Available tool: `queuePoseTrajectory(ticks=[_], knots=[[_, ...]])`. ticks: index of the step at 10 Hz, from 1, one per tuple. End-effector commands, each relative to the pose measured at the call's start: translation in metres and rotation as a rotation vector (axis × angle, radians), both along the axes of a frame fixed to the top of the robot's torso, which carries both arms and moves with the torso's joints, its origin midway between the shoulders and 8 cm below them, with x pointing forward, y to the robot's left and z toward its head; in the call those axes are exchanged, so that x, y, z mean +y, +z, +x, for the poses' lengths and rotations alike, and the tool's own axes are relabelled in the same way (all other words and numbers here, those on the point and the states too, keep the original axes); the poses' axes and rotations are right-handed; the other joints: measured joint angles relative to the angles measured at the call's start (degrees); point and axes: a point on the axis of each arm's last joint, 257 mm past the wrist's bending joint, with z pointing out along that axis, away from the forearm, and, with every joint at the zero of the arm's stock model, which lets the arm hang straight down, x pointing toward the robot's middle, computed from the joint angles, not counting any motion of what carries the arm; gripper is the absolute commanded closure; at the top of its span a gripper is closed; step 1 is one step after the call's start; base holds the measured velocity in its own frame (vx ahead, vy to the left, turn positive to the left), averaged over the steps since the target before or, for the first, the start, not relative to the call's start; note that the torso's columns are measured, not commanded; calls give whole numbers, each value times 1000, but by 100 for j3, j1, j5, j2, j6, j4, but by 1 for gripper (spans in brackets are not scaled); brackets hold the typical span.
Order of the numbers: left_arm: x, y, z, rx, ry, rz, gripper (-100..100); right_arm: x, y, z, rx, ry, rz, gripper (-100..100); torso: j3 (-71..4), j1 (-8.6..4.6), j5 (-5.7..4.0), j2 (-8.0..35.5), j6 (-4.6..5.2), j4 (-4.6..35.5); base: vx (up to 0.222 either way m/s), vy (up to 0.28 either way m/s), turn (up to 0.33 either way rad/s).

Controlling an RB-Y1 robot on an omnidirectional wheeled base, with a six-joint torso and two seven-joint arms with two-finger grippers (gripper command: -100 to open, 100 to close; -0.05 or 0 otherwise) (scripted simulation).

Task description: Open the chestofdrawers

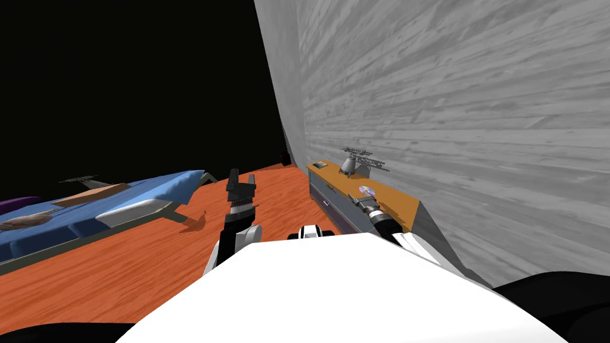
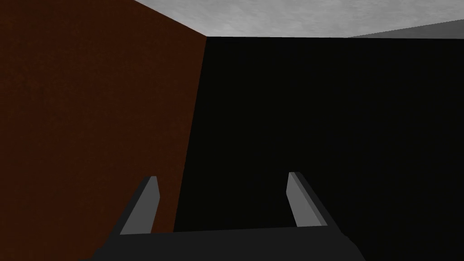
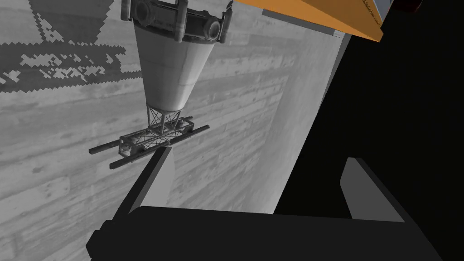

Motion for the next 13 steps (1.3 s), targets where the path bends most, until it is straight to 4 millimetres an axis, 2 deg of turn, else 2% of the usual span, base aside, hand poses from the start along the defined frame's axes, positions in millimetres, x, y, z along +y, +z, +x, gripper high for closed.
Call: queuePoseTrajectory(ticks=[1, 2, 3, 4, 5, 6, 7, 8, 9, 10, 12, 13], knots=[[0, 0, 0, 0, 0, 0, 0, -14, -19, -5, 62, -13, -146, -100, 1, -3, 0, 3, 5, 1, 10, 27, 156], [0, 0, 0, 0, 0, 0, 0, -14, -20, -5, 64, -11, -164, -100, 2, -1, 0, 2, 0, 1, 12, 21, 119], [0, 0, 0, 0, 0, 0, 0, -24, -33, -10, 105, -19, -245, -100, 1, -2, 0, 2, 4, 1, 13, 25, 234], [0, 0, 0, 0, 0, 0, 0, -24, -33, -10, 106, -17, -259, -100, 0, -1, 0, 0, -1, 0, 16, 16, 99], [0, 0, 0, 0, 0, 0, 0, -33, -46, -15, 146, -23, -337, -100, 0, -3, 0, 1, 6, 0, 16, 26, 170], [0, 0, 0, 0, 0, 0, 0, -33, -46, -15, 147, -20, -352, -100, 0, 1, 0, 0, 0, 0, 13, 21, 104], [0, 0, 0, 0, 0, 0, 0, -42, -59, -20, 187, -24, -429, -100, 1, -1, 1, 2, 4, 1, 13, 22, 191], [0, 0, 0, 0, 0, 0, 0, -42, -59, -20, 189, -22, -442, -100, 1, 0, 0, 2, 0, 1, 11, 14, 118], [0, 0, 0, 0, 0, 0, 0, -52, -71, -26, 228, -23, -519, -100, 1, -3, 0, 2, 4, 1, 13, 18, 211], [0, 0, 0, 0, 0, 0, 0, -52, -71, -26, 229, -21, -529, -100, 1, -1, -1, 0, 0, 0, 14, 15, 120], [0, 0, 0, 0, 0, 0, 0, -70, -93, -39, 307, -16, -683, -100, 0, 0, 0, 0, 1, 0, 22, 21, 265], [0, 0, 0, 0, 0, 0, 0, -70, -93, -39, 307, -13, -696, -100, -2, 0, 1, -3, -1, 0, 23, 16, 136]])
